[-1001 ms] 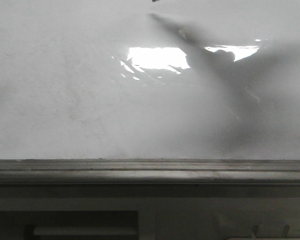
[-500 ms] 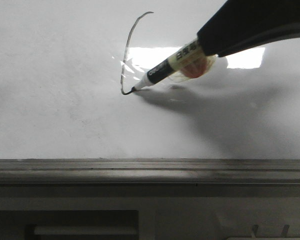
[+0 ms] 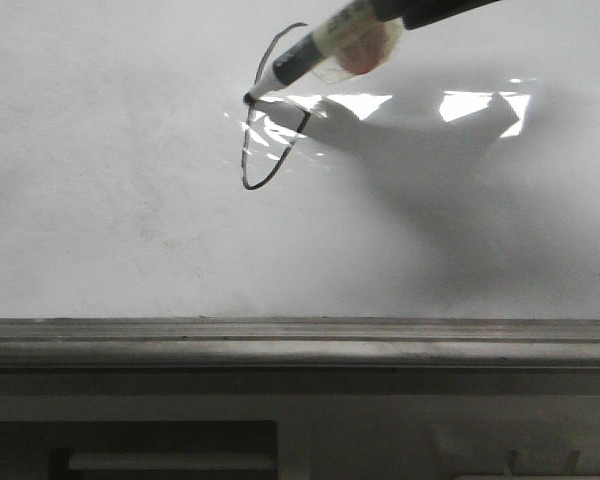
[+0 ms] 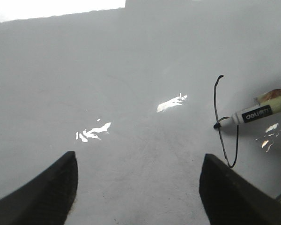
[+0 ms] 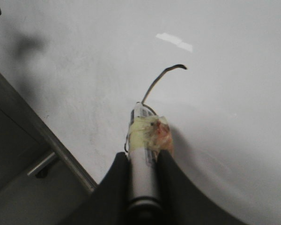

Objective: Write number 6 on whiteboard

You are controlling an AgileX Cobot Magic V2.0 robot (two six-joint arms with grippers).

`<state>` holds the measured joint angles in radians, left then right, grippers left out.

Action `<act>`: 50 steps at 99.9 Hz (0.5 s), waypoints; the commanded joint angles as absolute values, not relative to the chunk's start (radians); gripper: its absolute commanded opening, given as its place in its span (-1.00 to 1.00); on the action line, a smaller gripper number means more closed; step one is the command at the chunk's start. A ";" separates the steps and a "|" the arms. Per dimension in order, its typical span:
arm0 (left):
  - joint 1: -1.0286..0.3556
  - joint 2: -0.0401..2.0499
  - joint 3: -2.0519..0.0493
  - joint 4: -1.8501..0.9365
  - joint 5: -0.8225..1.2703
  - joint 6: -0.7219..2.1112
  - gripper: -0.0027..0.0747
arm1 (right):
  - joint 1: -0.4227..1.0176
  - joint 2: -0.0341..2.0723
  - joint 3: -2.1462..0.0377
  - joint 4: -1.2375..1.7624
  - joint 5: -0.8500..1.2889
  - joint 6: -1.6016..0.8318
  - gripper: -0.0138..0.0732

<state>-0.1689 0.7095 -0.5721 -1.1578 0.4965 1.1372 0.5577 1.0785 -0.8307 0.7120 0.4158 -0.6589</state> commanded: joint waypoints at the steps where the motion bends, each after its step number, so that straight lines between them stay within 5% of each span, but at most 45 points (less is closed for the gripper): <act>1: -0.165 0.705 -0.601 -1.202 0.493 1.144 0.34 | 0.561 1.070 -0.892 0.702 0.419 -0.669 -0.78; 23: -0.173 0.717 -0.601 -1.323 0.706 1.339 0.33 | 0.535 1.008 -0.961 0.699 0.696 -0.669 -0.78; 50: -0.360 0.816 -0.632 -1.423 0.741 1.453 0.04 | 0.527 1.079 -1.045 0.700 0.840 -0.669 -0.78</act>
